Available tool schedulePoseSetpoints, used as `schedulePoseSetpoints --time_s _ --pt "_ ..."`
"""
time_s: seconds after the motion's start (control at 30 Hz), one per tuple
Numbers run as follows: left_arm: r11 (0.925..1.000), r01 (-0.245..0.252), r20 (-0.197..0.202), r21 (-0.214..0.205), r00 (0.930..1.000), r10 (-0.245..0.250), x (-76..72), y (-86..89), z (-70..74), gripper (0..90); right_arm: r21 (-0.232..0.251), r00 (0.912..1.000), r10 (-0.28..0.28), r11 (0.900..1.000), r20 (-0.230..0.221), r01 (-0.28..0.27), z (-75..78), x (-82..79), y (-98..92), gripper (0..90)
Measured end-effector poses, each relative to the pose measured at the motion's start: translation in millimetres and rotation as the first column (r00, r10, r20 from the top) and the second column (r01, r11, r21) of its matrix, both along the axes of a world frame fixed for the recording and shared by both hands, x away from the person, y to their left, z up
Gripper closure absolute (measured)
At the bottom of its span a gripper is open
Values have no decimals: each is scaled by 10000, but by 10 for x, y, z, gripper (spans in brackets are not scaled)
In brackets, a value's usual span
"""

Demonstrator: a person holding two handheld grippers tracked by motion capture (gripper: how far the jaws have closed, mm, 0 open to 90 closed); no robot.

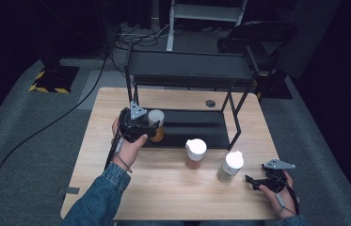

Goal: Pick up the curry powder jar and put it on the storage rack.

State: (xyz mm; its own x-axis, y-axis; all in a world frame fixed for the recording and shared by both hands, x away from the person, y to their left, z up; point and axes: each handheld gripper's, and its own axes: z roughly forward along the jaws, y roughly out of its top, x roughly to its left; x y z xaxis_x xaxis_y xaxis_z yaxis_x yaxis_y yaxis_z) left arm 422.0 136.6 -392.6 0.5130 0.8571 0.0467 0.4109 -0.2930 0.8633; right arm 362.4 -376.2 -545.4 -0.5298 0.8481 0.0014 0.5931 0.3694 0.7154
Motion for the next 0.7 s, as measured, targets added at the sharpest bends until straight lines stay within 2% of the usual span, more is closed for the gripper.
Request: schedulePoseSetpoints --time_s 0.4,0.7 --pt "9999 -29 146 136 9999 27 -267 134 51 192 -3 10000 -13 10000 -5 13 0 1 2 25" --pt "10000 26 183 39 9998 -27 -438 221 42 193 -8 10000 -29 10000 -28 29 0 4 7 20"
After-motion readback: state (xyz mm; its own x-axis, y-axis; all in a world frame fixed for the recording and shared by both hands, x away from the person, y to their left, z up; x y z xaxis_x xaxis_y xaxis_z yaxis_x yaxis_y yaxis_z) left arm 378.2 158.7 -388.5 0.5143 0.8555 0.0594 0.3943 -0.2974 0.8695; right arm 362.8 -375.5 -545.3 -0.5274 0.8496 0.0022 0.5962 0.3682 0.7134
